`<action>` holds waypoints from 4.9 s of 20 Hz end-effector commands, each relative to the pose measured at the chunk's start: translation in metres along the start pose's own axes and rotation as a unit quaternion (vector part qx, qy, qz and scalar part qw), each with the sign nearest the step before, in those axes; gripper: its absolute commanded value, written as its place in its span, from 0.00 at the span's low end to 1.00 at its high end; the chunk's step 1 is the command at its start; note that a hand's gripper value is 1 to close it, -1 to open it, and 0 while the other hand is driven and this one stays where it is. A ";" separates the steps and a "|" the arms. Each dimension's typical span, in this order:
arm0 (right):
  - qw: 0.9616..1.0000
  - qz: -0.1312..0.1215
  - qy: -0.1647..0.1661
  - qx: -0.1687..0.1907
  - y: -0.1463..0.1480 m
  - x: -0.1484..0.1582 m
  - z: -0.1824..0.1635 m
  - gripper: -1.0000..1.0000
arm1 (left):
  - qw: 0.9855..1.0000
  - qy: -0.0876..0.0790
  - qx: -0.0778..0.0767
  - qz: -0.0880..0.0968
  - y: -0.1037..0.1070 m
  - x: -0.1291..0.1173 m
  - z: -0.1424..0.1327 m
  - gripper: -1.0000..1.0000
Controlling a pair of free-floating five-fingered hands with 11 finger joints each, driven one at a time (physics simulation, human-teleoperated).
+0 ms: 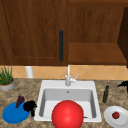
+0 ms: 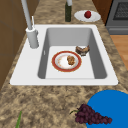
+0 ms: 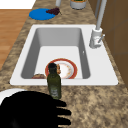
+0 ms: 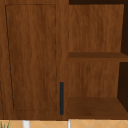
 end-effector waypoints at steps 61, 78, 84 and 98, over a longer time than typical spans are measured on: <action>0.985 -0.101 -0.123 -0.061 -0.030 0.038 0.381 0.00 | 1.000 0.000 0.000 0.000 0.000 0.000 0.000 0.50; 0.996 -0.072 0.022 -0.046 -0.039 0.129 0.407 0.00 | 1.000 0.000 0.000 0.000 0.000 0.000 0.000 0.50; 0.995 -0.051 0.062 -0.054 -0.019 0.164 0.411 0.00 | 1.000 0.000 0.000 0.000 0.000 0.000 0.000 0.50; 0.974 -0.050 0.187 -0.118 0.013 0.242 0.401 0.00 | 1.000 0.000 0.000 0.000 0.000 0.000 0.000 0.50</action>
